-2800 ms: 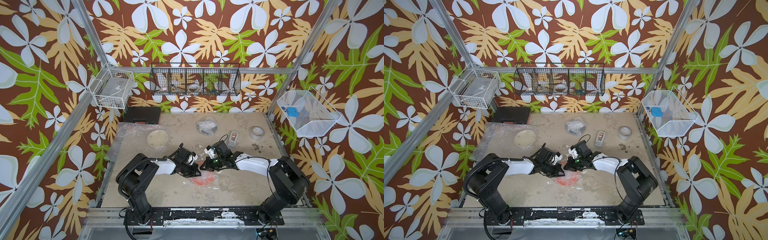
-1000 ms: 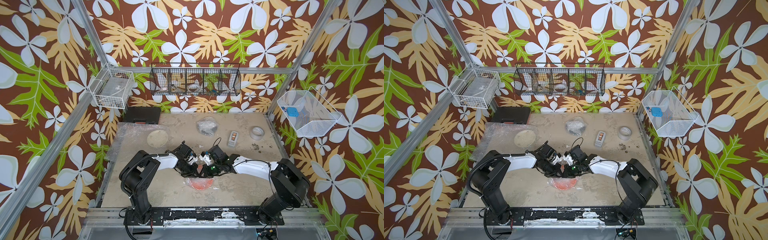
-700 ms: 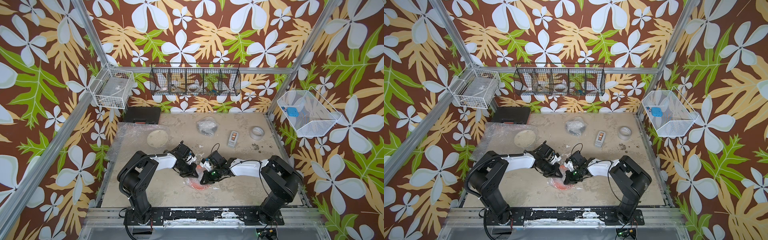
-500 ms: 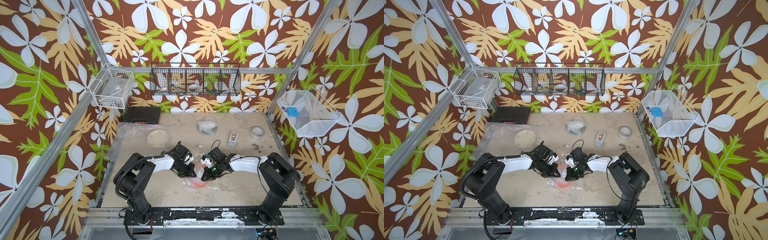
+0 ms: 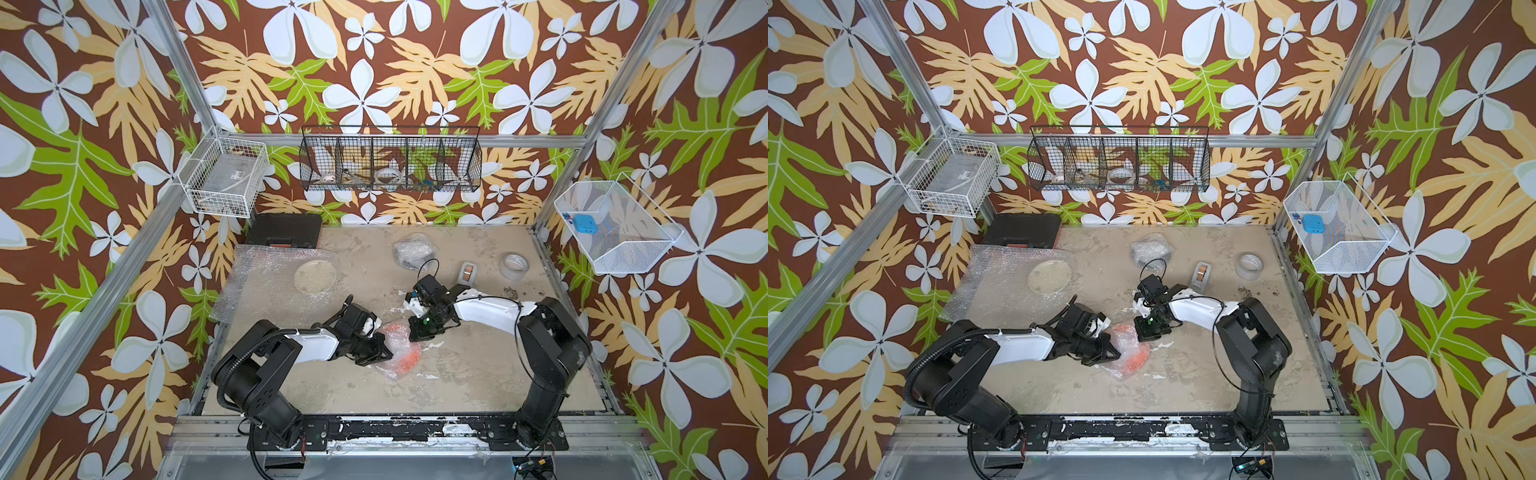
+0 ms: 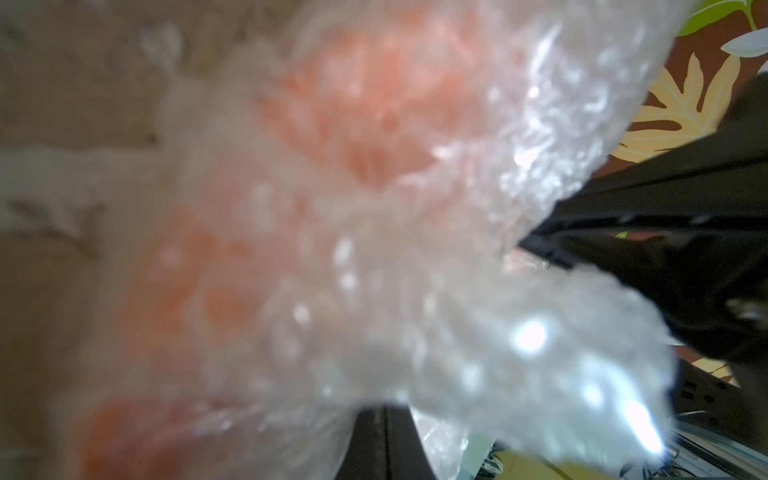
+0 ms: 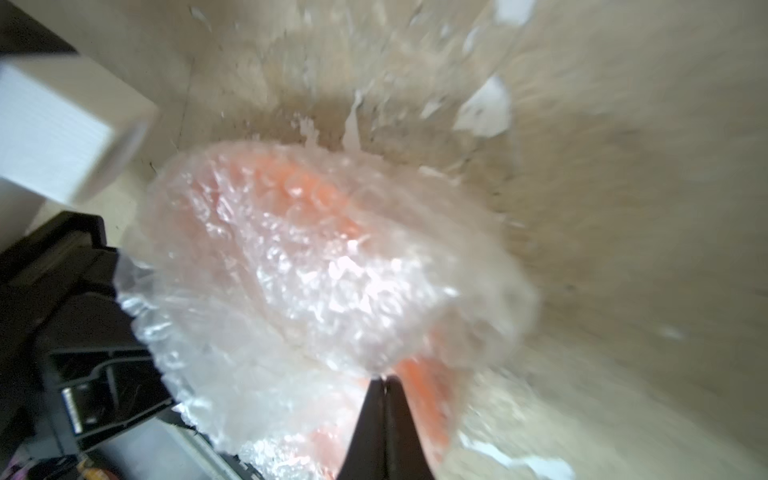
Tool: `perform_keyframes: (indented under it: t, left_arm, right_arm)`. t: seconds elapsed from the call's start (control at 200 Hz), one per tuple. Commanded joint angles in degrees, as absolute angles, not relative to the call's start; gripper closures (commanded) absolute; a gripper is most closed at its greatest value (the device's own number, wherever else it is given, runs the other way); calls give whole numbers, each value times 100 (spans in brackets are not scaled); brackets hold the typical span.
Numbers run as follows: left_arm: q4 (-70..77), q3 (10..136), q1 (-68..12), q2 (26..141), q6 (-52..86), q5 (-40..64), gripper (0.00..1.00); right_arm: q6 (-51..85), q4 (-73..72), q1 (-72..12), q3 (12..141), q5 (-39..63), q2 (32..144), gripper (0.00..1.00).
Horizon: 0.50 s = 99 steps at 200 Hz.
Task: Wrap dinner plates in bubble wrap
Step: Wrap the plate in the bubble wrap.
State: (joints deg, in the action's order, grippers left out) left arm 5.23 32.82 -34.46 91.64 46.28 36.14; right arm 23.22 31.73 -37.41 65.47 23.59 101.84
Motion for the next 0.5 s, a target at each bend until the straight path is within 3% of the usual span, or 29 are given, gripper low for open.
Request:
perform_keyframes:
  t: [0.0, 0.245, 0.49]
  left_arm:
    - [-404, 3269, -3472, 9283, 4737, 3337, 97]
    - [-448, 3271, -3472, 9308, 4722, 3294, 97]
    - [-578, 3361, -3472, 9255, 4693, 3226, 97]
  right_arm:
    - [2628, 3196, -3841, 6578, 2360, 9812, 100]
    - [3386, 2084, -4286, 6383, 3366, 10086, 100]
    - [3156, 2390, -4267, 5529, 2309, 10340, 100]
